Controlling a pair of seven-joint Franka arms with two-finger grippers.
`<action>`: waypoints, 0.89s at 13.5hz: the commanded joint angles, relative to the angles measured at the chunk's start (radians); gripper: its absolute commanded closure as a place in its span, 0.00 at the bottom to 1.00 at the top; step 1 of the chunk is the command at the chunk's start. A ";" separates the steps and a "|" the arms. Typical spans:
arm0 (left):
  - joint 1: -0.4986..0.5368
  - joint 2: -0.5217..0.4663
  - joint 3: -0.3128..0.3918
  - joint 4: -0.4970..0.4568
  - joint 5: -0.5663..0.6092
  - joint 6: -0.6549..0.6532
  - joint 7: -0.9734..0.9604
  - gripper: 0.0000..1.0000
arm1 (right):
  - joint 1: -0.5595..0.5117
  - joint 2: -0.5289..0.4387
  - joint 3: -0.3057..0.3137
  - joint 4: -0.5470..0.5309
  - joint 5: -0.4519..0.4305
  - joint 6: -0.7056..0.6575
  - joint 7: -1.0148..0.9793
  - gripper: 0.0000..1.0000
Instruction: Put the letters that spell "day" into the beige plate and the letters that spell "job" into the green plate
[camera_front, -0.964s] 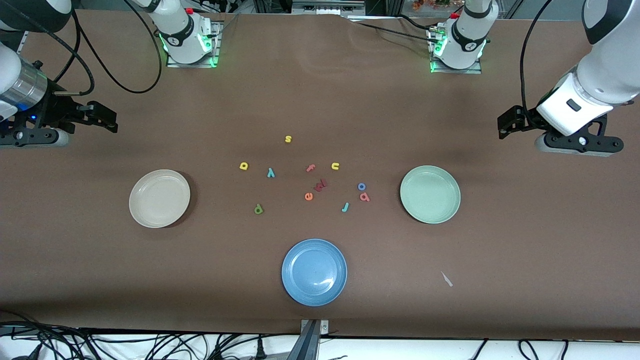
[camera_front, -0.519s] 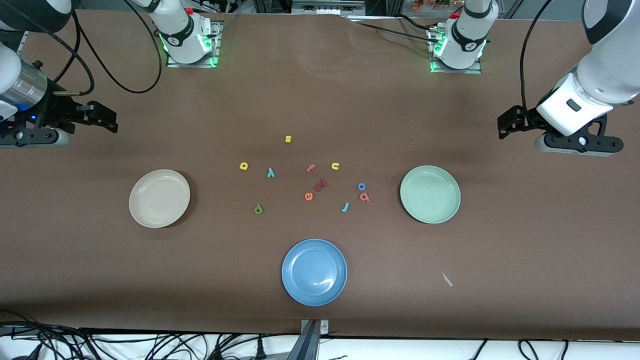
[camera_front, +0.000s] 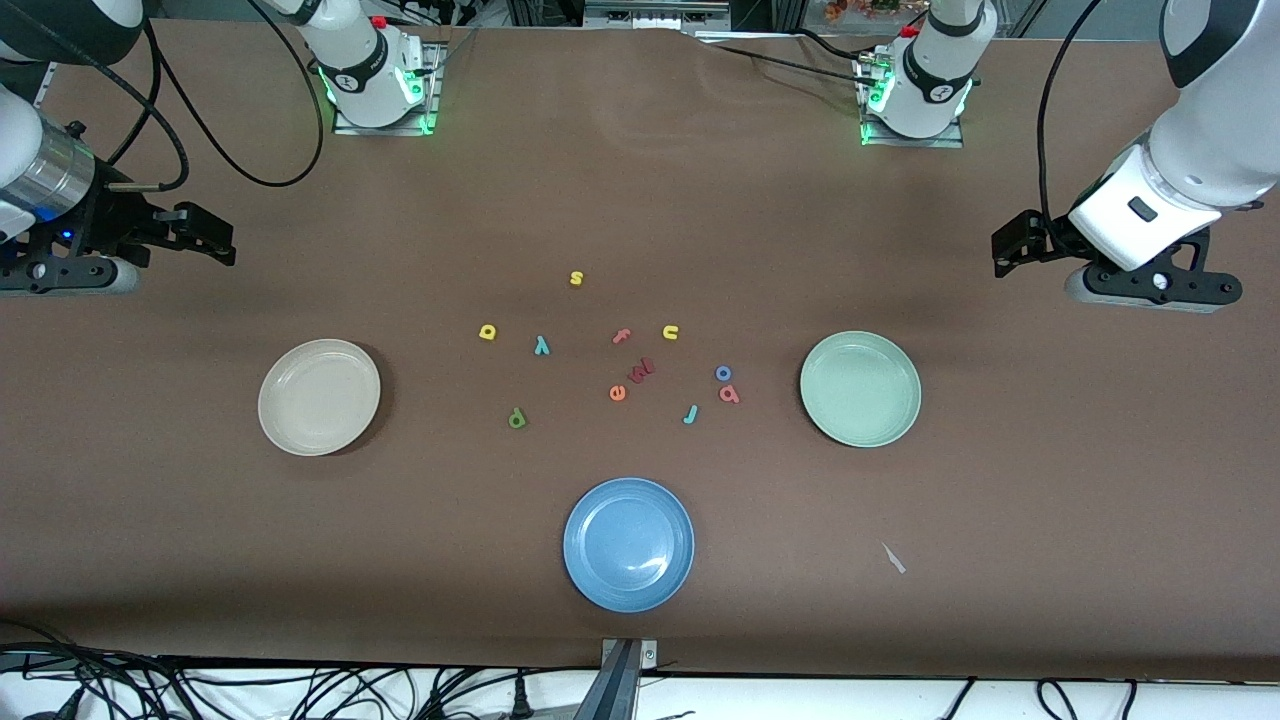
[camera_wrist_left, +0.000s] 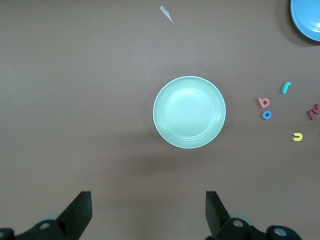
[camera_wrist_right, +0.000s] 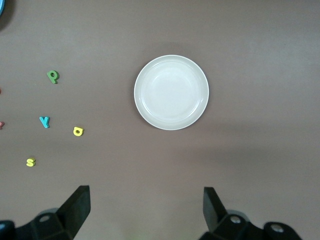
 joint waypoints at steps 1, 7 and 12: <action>-0.006 0.000 -0.001 0.023 0.013 -0.024 0.011 0.00 | -0.004 -0.009 0.002 -0.004 -0.008 -0.008 -0.008 0.00; -0.015 0.006 -0.009 0.023 0.010 -0.024 0.002 0.00 | -0.004 -0.009 0.002 -0.004 -0.008 -0.008 -0.008 0.00; -0.069 0.084 -0.036 0.022 0.010 -0.022 0.013 0.00 | -0.001 -0.007 0.004 -0.004 -0.008 -0.008 0.004 0.00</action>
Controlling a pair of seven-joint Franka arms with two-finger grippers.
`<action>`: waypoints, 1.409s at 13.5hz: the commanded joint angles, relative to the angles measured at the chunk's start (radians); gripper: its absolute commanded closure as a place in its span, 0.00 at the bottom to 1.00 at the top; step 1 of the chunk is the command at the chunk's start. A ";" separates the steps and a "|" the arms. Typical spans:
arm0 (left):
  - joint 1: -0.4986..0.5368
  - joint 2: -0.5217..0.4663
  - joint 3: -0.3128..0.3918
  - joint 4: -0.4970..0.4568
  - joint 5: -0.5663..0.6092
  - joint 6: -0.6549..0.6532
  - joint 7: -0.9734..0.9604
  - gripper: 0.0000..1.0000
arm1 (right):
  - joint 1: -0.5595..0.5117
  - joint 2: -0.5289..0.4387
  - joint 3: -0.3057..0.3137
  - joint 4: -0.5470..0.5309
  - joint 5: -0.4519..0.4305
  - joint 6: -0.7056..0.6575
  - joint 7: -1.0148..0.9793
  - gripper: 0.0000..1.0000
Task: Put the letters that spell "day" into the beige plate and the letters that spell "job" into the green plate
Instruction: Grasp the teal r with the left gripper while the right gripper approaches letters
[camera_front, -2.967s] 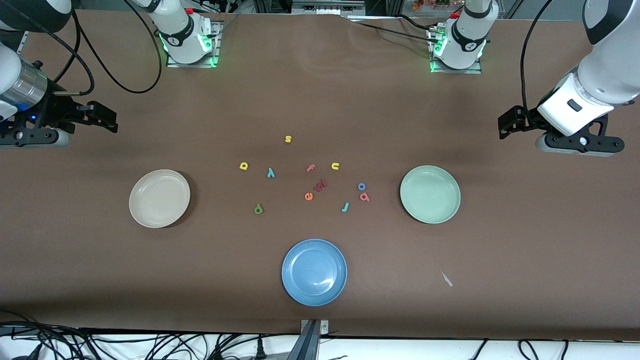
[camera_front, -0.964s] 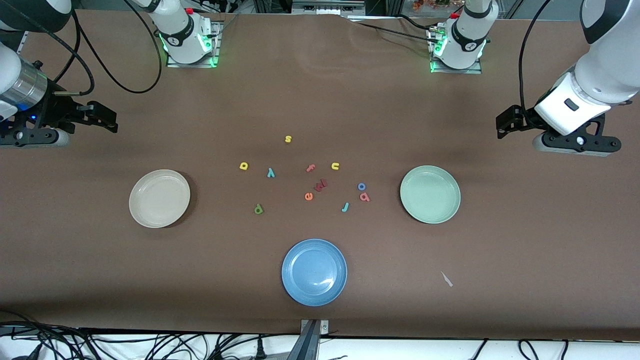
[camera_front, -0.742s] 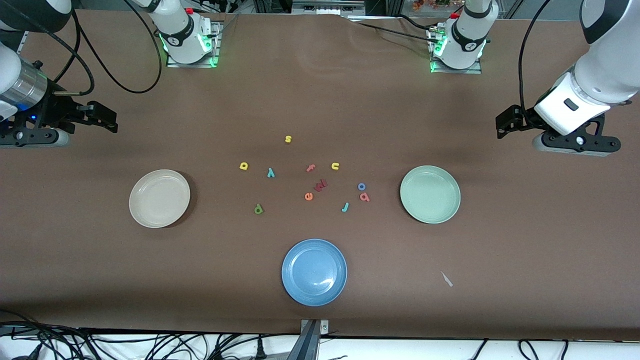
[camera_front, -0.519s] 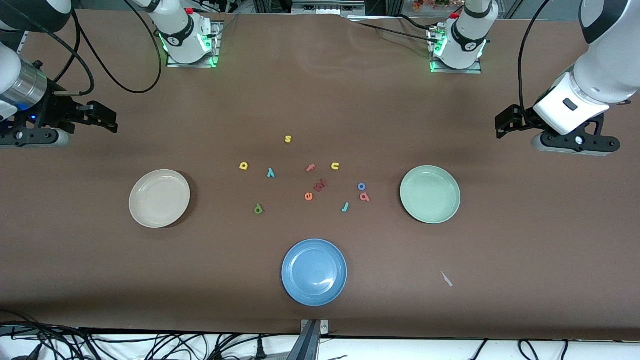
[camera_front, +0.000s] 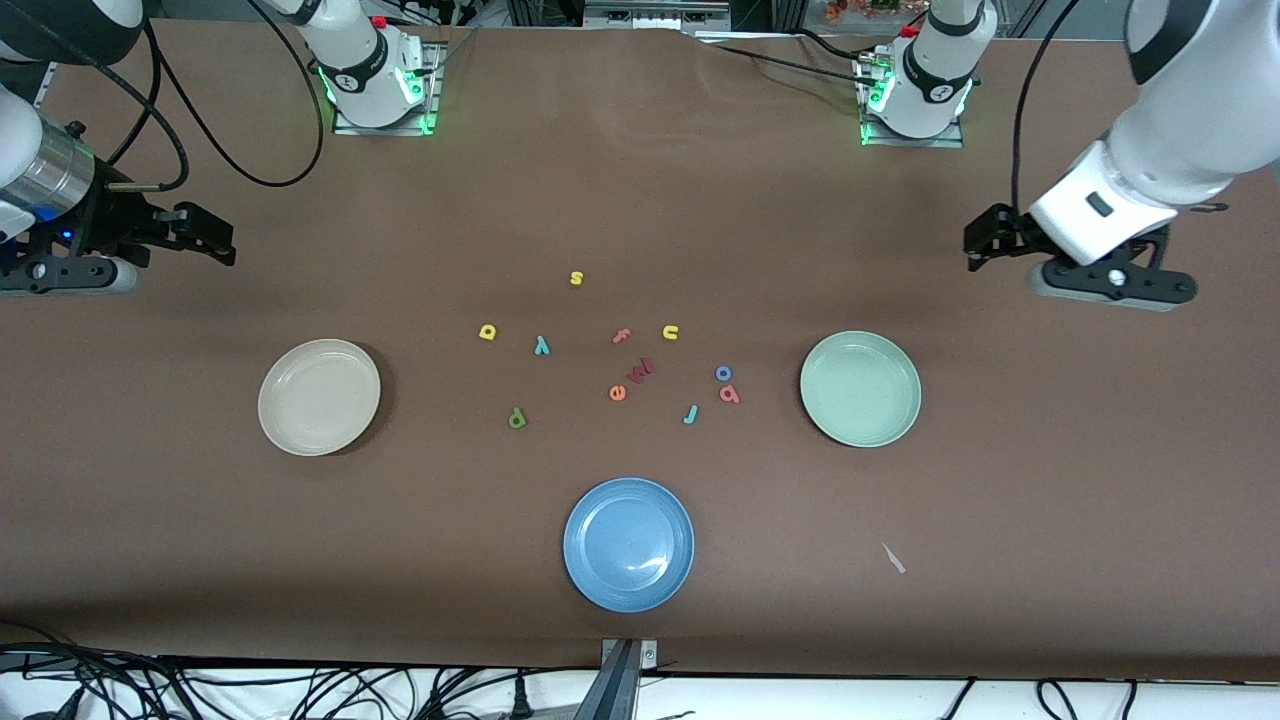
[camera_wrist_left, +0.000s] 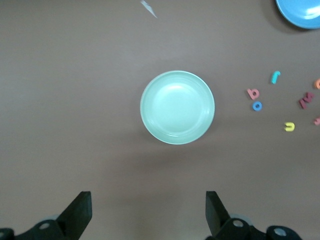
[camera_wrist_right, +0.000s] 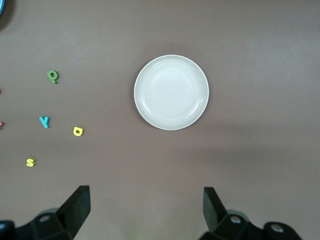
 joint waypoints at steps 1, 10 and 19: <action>-0.050 0.083 -0.008 0.025 0.010 -0.011 0.008 0.00 | -0.001 -0.007 0.004 -0.004 -0.007 -0.008 0.004 0.00; -0.250 0.408 -0.007 0.115 -0.001 0.282 -0.170 0.00 | 0.015 0.075 0.027 0.000 -0.004 -0.032 -0.003 0.00; -0.343 0.702 0.001 0.276 0.013 0.598 -0.148 0.00 | 0.090 0.143 0.030 -0.075 0.045 0.086 0.091 0.00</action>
